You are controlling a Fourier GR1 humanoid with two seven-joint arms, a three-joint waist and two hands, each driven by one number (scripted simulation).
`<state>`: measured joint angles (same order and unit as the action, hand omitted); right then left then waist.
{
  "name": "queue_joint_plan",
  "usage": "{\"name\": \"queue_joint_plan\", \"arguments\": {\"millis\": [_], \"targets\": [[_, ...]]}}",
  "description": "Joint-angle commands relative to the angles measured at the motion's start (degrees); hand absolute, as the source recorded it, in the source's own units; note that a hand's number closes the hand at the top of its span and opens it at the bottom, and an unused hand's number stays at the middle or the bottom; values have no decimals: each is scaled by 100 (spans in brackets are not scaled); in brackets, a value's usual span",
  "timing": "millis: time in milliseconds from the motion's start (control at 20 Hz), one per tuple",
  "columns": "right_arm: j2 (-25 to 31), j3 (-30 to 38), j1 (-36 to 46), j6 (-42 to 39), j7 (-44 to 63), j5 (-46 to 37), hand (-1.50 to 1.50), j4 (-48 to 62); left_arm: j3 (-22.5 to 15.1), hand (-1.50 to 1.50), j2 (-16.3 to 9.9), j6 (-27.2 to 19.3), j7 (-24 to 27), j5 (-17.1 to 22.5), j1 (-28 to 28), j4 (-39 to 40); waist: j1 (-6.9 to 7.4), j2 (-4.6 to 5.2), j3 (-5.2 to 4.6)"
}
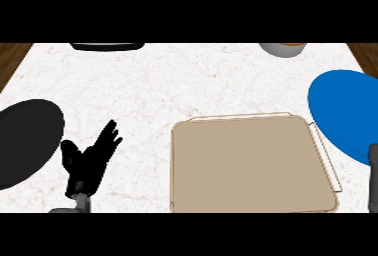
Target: Pick the cupcake from the tray and place it in the plate
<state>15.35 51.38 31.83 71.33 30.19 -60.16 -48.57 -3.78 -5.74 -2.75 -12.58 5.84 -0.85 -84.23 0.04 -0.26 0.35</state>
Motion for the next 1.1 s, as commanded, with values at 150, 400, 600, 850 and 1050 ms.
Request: {"name": "queue_joint_plan", "arguments": {"millis": [150, 400, 600, 850, 1050], "targets": [[-1062, -1248, -1061, 94, -530, 1674, -150, -2057, -102, 0, 118, -93, -21, -115, -244, 34, -79, -16, -31], [-1513, -2175, -2217, 2, -550, 2131, -150, -3103, 3, 0, -106, 248, -35, 56, -434, -37, -41, 1, -34], [-1527, -3259, -3028, 274, 175, 1734, -150, -3698, 185, 0, -62, 304, 344, 107, -273, 360, -49, 5, -45], [-1533, -3852, -3059, 438, 1644, 429, -150, -3362, 83, 0, -52, 258, 99, 24, -358, 49, 7, 20, -48], [-1534, -3926, -3193, 288, 2535, -348, -150, -3575, 100, 0, 115, 18, -67, -115, 105, 383, -18, 29, -44]]}}
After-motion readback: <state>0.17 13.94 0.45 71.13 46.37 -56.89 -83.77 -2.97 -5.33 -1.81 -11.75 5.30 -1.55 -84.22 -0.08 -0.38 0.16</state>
